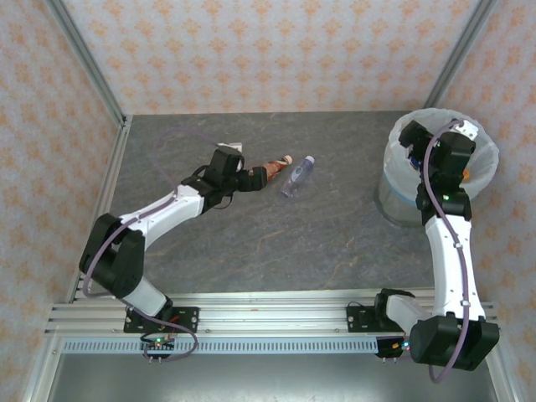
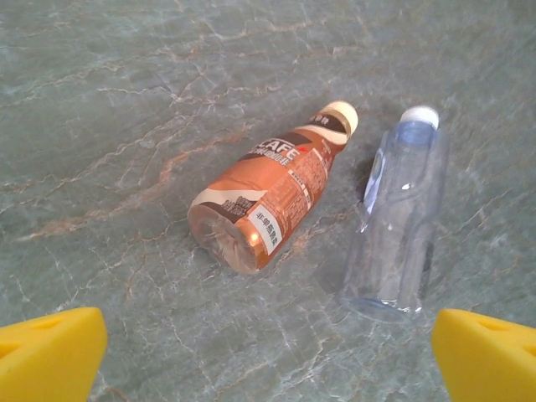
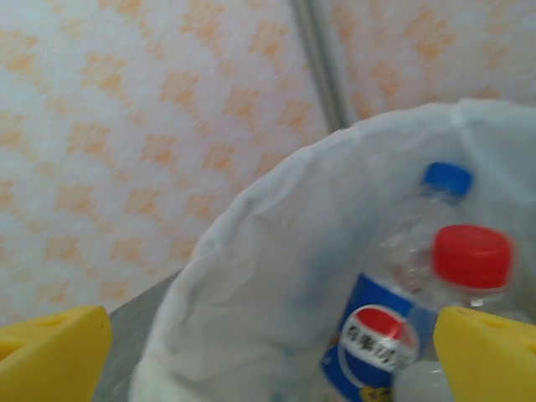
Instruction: Put the plastic bottles in the bin
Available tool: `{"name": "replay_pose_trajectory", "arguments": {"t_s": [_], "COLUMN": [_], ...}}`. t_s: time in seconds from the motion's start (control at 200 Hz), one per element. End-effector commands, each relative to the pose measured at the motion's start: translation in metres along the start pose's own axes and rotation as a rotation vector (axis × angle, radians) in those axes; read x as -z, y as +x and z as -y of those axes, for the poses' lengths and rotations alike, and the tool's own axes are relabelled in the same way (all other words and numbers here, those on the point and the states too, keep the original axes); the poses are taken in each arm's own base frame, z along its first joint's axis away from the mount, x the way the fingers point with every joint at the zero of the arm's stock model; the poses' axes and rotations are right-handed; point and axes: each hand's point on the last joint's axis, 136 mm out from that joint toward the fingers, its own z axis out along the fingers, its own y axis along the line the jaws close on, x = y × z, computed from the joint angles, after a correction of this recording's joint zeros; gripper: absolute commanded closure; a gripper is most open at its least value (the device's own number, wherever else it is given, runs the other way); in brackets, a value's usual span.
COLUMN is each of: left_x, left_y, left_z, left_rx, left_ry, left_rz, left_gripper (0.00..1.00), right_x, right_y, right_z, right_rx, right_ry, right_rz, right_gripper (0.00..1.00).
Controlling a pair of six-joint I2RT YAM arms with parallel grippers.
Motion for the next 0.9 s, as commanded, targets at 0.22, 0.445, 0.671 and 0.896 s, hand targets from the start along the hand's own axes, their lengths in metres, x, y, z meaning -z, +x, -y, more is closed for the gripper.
{"name": "replay_pose_trajectory", "arguments": {"t_s": [0.22, 0.445, 0.671, 0.896], "left_x": [-0.030, -0.050, -0.079, -0.104], "left_y": [0.008, 0.011, 0.019, 0.028], "left_z": [-0.012, -0.015, -0.013, -0.011], "left_rx": [-0.165, -0.243, -0.268, -0.298], "left_ry": [-0.016, -0.013, 0.025, 0.051], "left_rz": [-0.182, -0.267, -0.350, -0.411], "left_gripper": [0.00, 0.00, 0.00, 0.00], "right_x": [0.041, 0.053, 0.052, 0.052], "right_y": [0.040, 0.059, 0.071, 0.076], "right_z": [-0.099, -0.132, -0.141, -0.132], "right_rx": [0.116, 0.203, 0.201, 0.205], "right_ry": [-0.399, -0.497, -0.514, -0.478], "right_rz": [-0.202, -0.221, -0.217, -0.216], "right_gripper": [0.01, 0.01, 0.01, 0.01]}}
